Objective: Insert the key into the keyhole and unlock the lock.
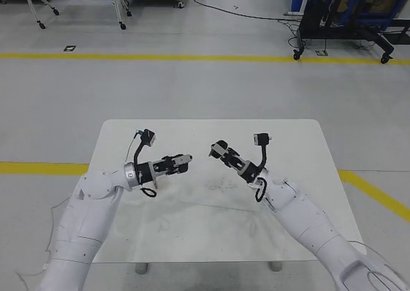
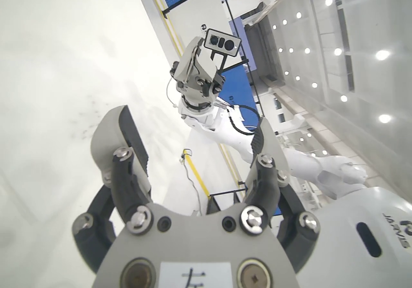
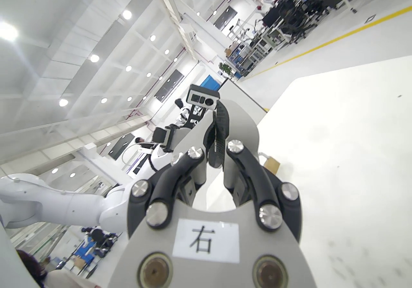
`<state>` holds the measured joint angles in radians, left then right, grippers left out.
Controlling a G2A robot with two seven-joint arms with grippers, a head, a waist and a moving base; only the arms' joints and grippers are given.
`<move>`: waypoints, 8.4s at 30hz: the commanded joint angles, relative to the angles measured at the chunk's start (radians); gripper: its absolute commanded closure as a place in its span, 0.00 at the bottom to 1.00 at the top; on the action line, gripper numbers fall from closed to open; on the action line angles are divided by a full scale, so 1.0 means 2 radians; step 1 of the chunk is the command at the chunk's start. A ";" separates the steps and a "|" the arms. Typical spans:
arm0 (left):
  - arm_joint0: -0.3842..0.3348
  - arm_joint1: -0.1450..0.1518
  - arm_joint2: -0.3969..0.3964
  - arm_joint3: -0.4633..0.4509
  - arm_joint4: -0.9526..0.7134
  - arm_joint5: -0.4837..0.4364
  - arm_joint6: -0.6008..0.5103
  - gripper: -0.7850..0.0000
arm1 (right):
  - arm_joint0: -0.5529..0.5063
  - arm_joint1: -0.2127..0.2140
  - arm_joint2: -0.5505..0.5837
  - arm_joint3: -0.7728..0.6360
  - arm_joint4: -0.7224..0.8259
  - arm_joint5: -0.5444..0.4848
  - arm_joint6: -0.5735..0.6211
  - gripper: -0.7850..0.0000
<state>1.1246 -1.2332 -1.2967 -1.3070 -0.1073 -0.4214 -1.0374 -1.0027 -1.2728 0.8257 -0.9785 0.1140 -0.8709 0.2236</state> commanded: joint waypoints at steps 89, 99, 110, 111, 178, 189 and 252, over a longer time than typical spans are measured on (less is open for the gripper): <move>0.032 0.020 0.056 -0.053 0.109 -0.010 0.154 0.82 | 0.030 -0.065 0.002 0.118 0.173 -0.041 0.212 1.00; 0.030 0.022 0.057 -0.051 0.113 -0.002 0.160 1.00 | 0.030 -0.069 0.006 0.128 0.176 -0.045 0.221 1.00; 0.029 0.025 0.034 -0.041 0.048 -0.002 0.156 1.00 | 0.030 -0.068 0.008 0.128 0.178 -0.046 0.224 0.00; 0.028 0.026 0.033 -0.040 0.037 -0.001 0.148 1.00 | 0.030 -0.068 0.008 0.128 0.178 -0.046 0.224 0.00; -0.028 0.042 0.105 -0.009 -0.023 -0.011 -0.064 1.00 | 0.052 0.035 0.007 -0.005 0.205 0.155 0.517 1.00; -0.024 0.048 0.083 -0.008 -0.037 -0.020 -0.027 0.00 | 0.039 0.047 0.016 -0.011 0.218 0.126 0.489 1.00; 0.063 0.062 0.100 -0.184 0.534 0.428 0.057 0.67 | -0.009 0.076 0.062 -0.052 0.215 0.085 0.448 1.00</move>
<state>1.2583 -1.1083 -1.1038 -1.6857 0.9501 0.4274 -0.9166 -1.0204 -1.1210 0.9488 -1.0819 0.5436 -0.7002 1.1200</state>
